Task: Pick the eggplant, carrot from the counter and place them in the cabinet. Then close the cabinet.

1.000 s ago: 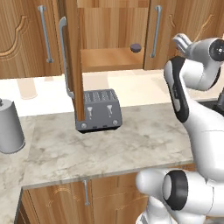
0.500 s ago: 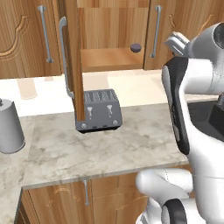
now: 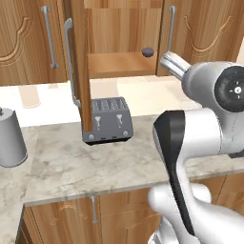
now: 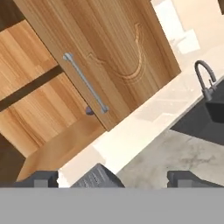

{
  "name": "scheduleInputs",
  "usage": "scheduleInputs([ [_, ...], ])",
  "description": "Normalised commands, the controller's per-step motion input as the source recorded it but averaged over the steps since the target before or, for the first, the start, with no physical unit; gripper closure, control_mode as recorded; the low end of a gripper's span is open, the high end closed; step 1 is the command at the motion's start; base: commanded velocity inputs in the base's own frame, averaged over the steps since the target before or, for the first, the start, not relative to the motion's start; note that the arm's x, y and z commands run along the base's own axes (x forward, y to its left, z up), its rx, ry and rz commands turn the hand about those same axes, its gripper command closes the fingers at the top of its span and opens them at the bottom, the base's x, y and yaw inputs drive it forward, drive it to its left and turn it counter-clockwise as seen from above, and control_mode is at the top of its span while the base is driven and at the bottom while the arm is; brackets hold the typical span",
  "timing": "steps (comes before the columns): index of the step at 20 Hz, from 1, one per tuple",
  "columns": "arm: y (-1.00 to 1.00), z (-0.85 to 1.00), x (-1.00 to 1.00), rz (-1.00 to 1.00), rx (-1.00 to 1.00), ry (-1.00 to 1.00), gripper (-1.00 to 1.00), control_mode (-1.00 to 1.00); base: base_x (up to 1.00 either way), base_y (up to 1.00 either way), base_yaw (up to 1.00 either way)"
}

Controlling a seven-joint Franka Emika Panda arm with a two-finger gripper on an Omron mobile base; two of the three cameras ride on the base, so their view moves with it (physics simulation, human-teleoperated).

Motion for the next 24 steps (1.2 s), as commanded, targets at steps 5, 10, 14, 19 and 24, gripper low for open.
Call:
scheduleInputs([
  [5, 0.64, 0.02, -1.00, 0.00, -0.07, -0.28, -1.00, -1.00, 0.00, 0.00, 0.00],
  [10, 0.83, 0.00, -0.74, 0.00, -0.06, -0.17, -1.00, -1.00, 0.00, 0.00, 0.00],
  [14, 0.77, 0.00, -0.69, 0.00, -0.03, -0.11, -1.00, -1.00, 0.00, 0.00, 0.00],
  [19, 0.82, 0.00, -0.38, 0.00, -0.01, -0.04, -1.00, -1.00, 0.00, 0.00, 0.00],
  [24, 0.59, -0.06, 0.45, -0.09, 0.00, 0.00, -1.00, -1.00, 0.00, 0.00, 0.00],
])
